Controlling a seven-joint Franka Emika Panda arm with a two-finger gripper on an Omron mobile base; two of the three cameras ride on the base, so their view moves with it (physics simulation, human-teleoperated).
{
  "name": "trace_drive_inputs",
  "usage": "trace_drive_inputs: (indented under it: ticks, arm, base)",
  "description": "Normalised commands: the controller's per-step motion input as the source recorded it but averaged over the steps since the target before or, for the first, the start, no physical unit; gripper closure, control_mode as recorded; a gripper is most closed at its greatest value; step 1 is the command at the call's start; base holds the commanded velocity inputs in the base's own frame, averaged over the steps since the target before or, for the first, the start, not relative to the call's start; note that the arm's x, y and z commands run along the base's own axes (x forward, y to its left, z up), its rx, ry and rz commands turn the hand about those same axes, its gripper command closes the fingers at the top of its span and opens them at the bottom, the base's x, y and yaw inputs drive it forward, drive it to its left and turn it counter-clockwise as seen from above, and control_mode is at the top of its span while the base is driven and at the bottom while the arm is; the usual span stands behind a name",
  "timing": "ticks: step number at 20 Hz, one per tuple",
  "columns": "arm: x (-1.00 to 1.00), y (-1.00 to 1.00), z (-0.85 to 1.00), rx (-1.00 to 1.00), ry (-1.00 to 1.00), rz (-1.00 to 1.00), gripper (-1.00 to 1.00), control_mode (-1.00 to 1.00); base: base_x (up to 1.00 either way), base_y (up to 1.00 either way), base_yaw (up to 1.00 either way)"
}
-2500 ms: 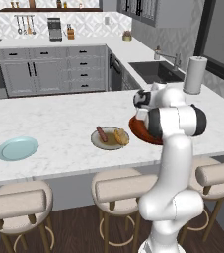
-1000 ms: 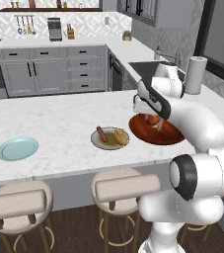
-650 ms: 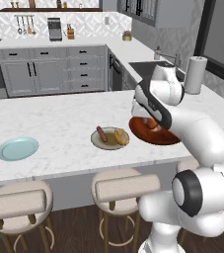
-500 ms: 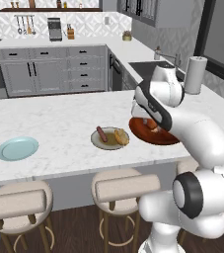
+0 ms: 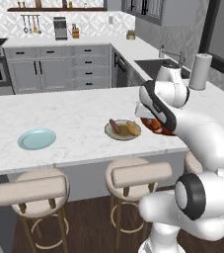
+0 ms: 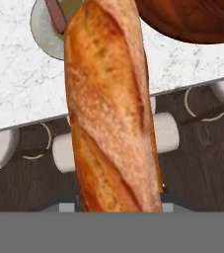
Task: Place one bun and one sausage from the bowl on each plate.
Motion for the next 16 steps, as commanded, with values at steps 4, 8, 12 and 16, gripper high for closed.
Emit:
trace_drive_inputs:
  ticks: [4, 8, 12, 16]
  arm:
    - [0.00, 0.00, 0.00, 0.00, 0.00, 0.00, 1.00, 1.00]
    - [0.00, 0.00, 0.00, 0.00, 0.00, 0.00, 1.00, 1.00]
    - [0.00, 0.00, 0.00, 0.00, 0.00, 0.00, 1.00, 1.00]
    - [0.00, 0.00, 0.00, 0.00, 0.00, 0.00, 1.00, 1.00]
  base:
    - [0.01, 1.00, 0.00]
    - [0.10, 1.00, 0.00]
    - [0.18, 1.00, 0.00]
    - [0.28, 0.83, 0.02]
